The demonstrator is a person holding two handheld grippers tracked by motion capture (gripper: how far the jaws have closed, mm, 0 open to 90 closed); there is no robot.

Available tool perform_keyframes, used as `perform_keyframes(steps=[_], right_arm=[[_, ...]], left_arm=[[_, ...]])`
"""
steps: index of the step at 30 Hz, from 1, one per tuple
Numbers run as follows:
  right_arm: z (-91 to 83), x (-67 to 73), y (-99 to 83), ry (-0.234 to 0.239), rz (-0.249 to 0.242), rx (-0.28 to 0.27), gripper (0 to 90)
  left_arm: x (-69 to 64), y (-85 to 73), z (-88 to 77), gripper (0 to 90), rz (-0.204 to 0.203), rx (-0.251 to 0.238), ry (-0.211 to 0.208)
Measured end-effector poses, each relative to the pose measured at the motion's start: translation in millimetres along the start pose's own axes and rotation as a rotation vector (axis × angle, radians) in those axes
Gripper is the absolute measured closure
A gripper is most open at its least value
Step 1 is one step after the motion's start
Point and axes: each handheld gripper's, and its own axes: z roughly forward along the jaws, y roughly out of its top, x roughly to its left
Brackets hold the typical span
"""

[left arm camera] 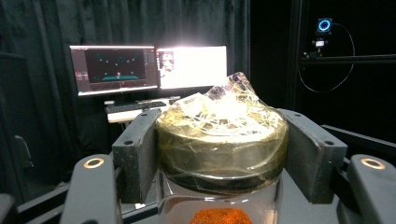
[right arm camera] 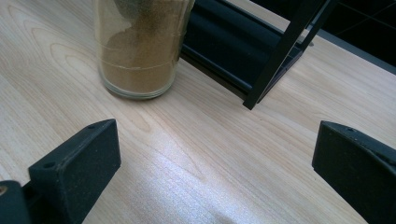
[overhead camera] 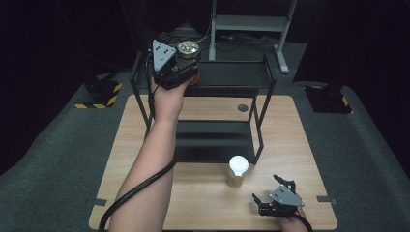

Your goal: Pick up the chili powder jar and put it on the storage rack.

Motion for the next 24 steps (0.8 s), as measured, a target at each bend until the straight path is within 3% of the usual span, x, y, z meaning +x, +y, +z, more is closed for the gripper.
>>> perform_keyframes(steps=[20, 24], right_arm=[[0.5, -0.1, 0.6, 0.001, 0.002, 0.004, 0.0], [0.6, 0.1, 1.2, 0.001, -0.001, 0.007, 0.0]], left_arm=[[1.4, -4.4, 0.8, 32.7, -0.04, -0.002, -0.005], [0.3, -3.5, 1.0, 25.3, -0.047, 0.004, -0.003]])
